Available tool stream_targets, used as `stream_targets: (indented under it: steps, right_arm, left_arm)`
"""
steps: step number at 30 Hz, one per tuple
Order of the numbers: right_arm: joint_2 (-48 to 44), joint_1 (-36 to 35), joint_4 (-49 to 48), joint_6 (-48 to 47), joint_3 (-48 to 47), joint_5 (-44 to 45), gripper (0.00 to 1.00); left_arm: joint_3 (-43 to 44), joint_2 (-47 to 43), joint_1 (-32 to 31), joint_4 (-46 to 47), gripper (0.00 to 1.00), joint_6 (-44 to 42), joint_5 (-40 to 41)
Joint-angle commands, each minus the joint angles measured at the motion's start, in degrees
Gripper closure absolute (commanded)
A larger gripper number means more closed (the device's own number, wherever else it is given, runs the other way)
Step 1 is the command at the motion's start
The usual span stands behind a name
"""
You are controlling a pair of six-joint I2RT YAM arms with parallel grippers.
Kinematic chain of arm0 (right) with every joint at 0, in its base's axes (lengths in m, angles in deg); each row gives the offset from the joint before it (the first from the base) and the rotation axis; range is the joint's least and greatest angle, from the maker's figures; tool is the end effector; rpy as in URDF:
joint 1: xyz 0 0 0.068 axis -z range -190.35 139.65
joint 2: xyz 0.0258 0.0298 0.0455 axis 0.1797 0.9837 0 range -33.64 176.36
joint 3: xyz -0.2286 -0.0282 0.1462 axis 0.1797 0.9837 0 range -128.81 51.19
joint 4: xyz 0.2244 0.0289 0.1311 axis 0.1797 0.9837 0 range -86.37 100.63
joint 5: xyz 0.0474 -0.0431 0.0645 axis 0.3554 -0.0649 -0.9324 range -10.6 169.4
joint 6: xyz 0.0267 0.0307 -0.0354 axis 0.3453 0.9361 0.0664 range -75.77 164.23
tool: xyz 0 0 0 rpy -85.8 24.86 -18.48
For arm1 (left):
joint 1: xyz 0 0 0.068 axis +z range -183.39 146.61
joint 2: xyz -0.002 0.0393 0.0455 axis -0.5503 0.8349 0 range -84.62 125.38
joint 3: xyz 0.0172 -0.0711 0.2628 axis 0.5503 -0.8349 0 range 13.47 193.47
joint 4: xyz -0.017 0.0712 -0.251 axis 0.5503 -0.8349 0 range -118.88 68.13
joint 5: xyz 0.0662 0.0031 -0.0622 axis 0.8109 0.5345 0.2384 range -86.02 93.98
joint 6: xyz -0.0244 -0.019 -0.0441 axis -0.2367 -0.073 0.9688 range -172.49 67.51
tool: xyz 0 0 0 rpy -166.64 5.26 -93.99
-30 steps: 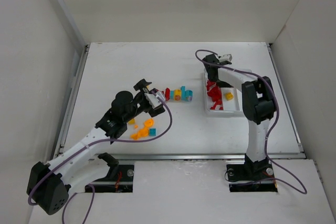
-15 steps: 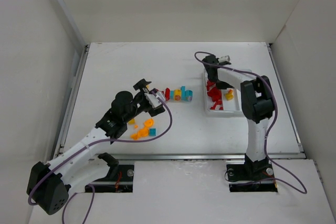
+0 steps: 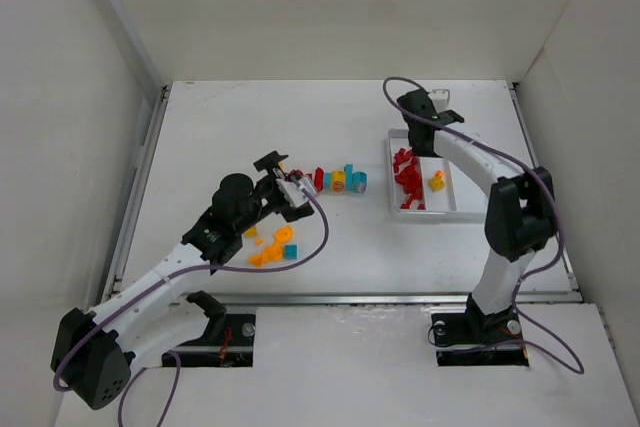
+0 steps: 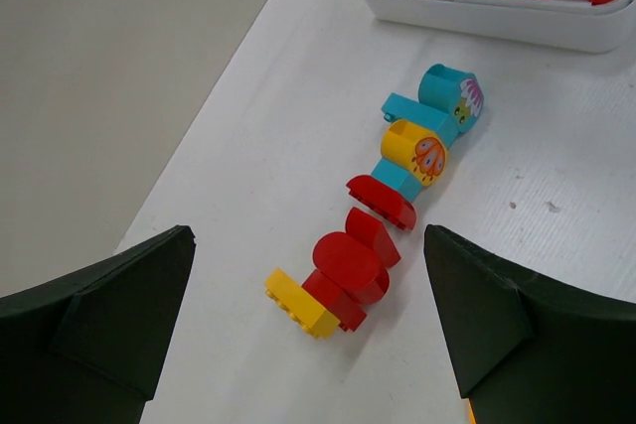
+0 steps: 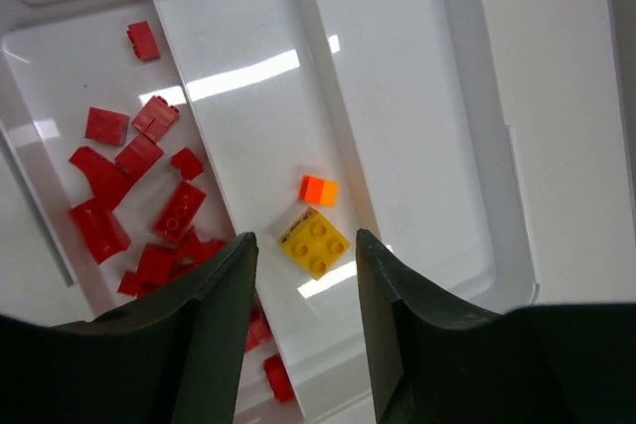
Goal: Sort the legos into containers by color
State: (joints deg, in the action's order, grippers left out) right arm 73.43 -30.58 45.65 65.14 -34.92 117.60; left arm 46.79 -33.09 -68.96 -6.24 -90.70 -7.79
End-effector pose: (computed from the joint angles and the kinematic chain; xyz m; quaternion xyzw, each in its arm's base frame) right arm 0.3774 0.1156 0.2434 0.0819 0.9183 -0.2203 0.3184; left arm 0.1715 -0.1314 0.2958 0.4883 0.5325 -0.0582 0.6889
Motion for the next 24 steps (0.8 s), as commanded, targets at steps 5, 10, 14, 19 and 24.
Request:
stream_targets:
  steps: [5, 10, 14, 19, 24]
  right_arm:
    - [-16.79, 1.51, -5.55, 0.54, 6.56, -8.04, 0.49]
    - [-24.26, -0.41, -6.94, 0.01, 9.81, -13.57, 0.44]
    - [-28.05, -5.25, -9.32, -2.09, 13.15, -17.8, 0.41]
    - [-28.05, -12.8, -9.85, -5.79, 13.77, -21.58, 0.34]
    - [-28.05, -18.09, -11.51, -6.32, 15.87, -25.17, 0.28]
  left_arm:
    - [0.86, 0.5, -0.2, -26.65, 0.01, -29.88, -8.94]
    - [0.35, 1.82, -0.2, -44.98, 0.05, -47.36, -9.33]
    - [-3.26, 1.82, 0.32, -41.93, 0.05, -51.43, -4.41]
    - [1.82, 6.21, 4.27, -41.74, 0.09, -44.86, -3.18]
    - [5.79, 9.73, 7.54, -48.5, 0.02, -41.41, -2.04]
